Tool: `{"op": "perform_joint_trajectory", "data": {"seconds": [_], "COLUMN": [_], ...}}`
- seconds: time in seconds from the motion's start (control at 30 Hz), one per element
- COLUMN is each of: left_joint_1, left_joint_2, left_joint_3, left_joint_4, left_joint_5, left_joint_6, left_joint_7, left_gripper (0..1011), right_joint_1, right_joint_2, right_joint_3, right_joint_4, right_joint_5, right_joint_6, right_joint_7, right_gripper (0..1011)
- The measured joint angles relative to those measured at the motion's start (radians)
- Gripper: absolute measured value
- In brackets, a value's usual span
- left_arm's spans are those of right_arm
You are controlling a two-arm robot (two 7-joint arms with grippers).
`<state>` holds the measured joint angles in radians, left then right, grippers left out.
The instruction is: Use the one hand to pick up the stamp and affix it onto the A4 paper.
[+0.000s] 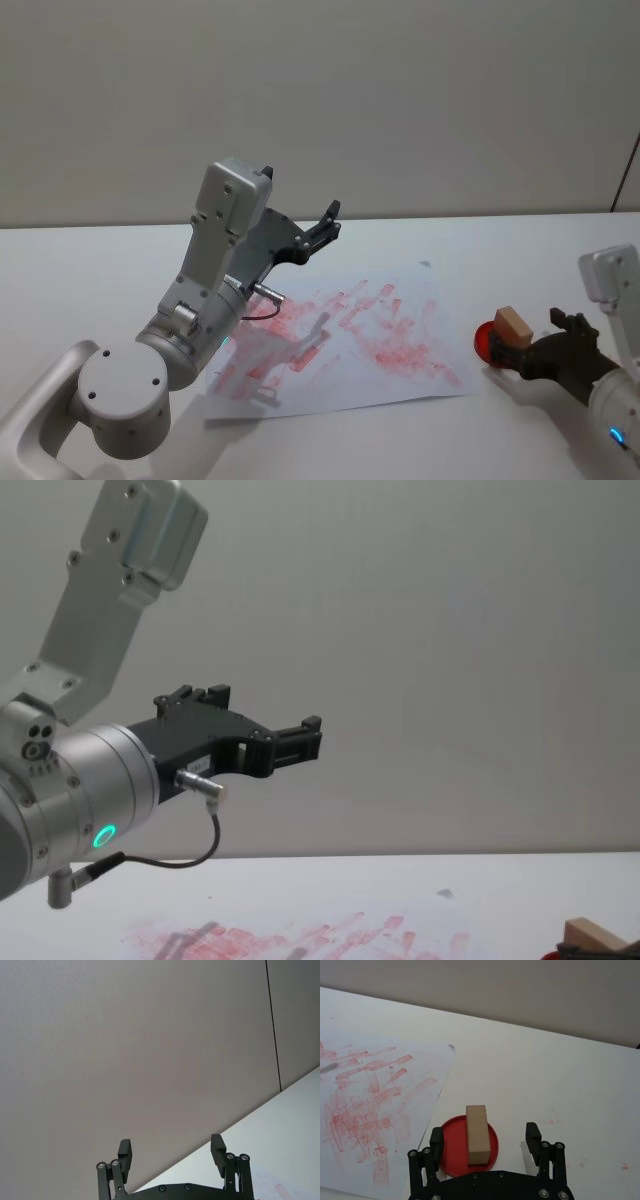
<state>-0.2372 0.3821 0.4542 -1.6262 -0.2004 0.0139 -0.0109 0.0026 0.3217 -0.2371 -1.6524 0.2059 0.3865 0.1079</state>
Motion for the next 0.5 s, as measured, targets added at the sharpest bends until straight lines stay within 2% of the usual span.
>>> {"op": "perform_joint_trajectory", "data": {"seconds": [0.2, 0.43, 0.5], "left_joint_1": [0.0, 0.0, 0.0], "left_joint_2": [0.0, 0.0, 0.0], "left_joint_3": [0.0, 0.0, 0.0], "left_joint_4": [0.0, 0.0, 0.0], "left_joint_5": [0.0, 0.0, 0.0], "left_joint_6": [0.0, 0.0, 0.0], "left_joint_7": [0.0, 0.0, 0.0], "left_gripper": [1001, 1001, 1001], "right_joint_1": [0.031, 0.052, 0.057], "right_joint_2": [-0.015, -0.026, -0.028], "right_joint_3": [-0.006, -0.01, -0.011], "right_joint_4": [0.037, 0.062, 0.067], "right_joint_5": [-0.02, -0.033, -0.036], "right_joint_6": [0.004, 0.007, 0.007], "right_joint_7": [0.024, 0.04, 0.044], "right_gripper": [994, 837, 766]}}
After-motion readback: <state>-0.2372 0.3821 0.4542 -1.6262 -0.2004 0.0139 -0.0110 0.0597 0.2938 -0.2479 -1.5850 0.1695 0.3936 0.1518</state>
